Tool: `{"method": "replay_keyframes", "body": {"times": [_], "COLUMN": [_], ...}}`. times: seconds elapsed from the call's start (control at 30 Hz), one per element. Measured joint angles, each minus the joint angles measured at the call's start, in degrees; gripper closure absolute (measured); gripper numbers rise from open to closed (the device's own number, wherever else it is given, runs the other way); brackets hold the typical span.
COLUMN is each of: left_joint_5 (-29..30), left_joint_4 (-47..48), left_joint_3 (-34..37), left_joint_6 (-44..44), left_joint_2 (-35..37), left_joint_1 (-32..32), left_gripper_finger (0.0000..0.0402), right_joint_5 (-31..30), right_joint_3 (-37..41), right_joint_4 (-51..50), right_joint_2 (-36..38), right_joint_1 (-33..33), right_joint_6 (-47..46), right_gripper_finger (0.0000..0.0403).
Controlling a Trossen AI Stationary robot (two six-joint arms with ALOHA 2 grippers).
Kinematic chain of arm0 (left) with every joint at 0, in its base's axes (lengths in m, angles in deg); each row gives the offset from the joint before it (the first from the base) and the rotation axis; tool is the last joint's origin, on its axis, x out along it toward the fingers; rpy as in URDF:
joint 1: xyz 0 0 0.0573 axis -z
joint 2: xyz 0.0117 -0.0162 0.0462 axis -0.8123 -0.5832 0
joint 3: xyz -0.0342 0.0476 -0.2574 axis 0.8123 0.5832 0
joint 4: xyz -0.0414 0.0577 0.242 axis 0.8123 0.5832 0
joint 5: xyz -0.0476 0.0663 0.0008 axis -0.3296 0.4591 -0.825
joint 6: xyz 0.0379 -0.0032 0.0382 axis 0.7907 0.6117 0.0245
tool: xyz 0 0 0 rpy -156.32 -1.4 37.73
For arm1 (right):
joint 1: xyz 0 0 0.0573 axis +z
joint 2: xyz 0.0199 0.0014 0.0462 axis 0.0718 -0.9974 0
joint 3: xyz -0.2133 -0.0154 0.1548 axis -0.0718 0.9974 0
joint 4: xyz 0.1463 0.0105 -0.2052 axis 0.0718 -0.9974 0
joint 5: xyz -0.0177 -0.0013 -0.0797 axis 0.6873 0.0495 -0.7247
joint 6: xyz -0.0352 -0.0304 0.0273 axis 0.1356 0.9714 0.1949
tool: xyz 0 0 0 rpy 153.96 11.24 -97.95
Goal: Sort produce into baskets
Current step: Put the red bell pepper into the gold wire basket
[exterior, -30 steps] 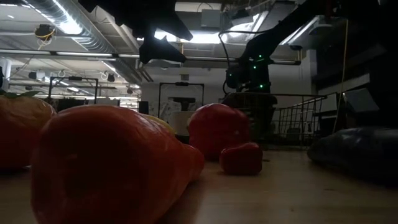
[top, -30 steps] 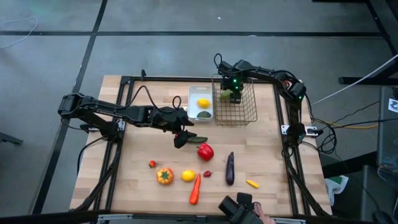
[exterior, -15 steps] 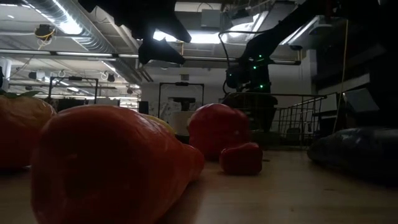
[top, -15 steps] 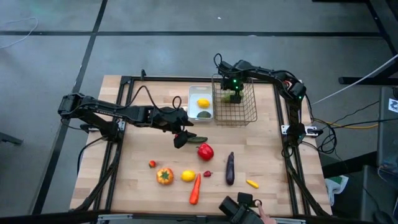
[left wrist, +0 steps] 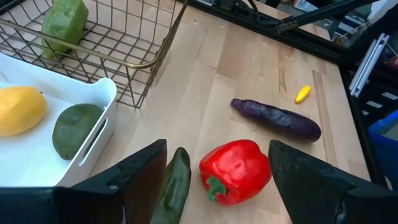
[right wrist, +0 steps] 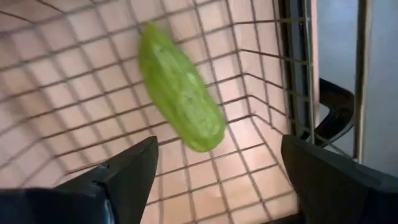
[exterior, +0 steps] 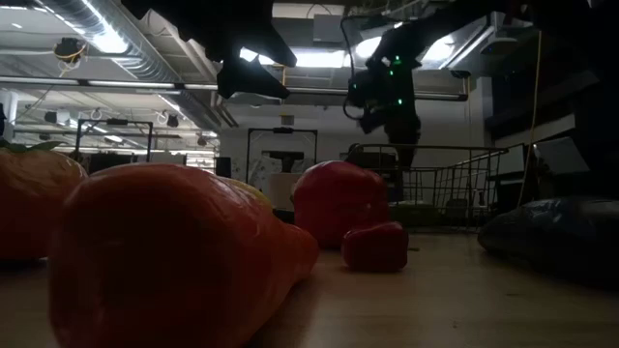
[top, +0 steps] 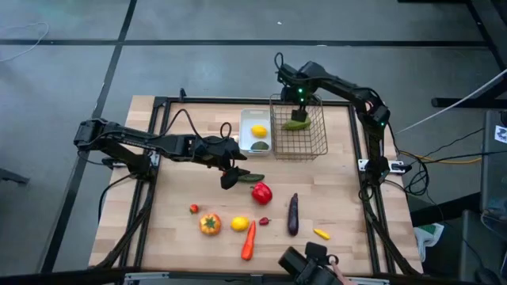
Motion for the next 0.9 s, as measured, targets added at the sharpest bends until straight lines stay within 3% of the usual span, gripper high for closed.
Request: {"method": "replay_keyframes", "body": {"times": [0.17, 0.37, 0.63, 0.9], "left_joint_5": [-0.01, 0.00, 0.12, 1.17], "left_joint_4": [0.01, 0.04, 2.59, 14.25], "left_joint_3": [0.00, 0.00, -0.02, -0.02], "left_joint_6": [0.01, 0.01, -0.41, -3.41], "left_joint_2": [0.00, 0.00, 0.00, 0.02], "left_joint_1": [0.00, -0.07, -0.11, -0.11], "left_gripper_finger": [0.0124, 0.0124, 0.0124, 0.0124], "right_joint_5": [5.03, 6.06, 9.99, 10.98], "right_joint_3": [-1.78, -1.76, -1.08, 7.92], "right_joint_4": [-1.87, -2.50, -4.22, -2.70], "right_joint_2": [3.30, 9.62, 16.11, 21.61], "right_joint_1": [0.71, 4.89, 15.81, 27.94], "right_joint_6": [-1.67, -3.16, -5.10, -5.66], "right_gripper_finger": [0.0068, 0.0068, 0.0068, 0.0068]}}
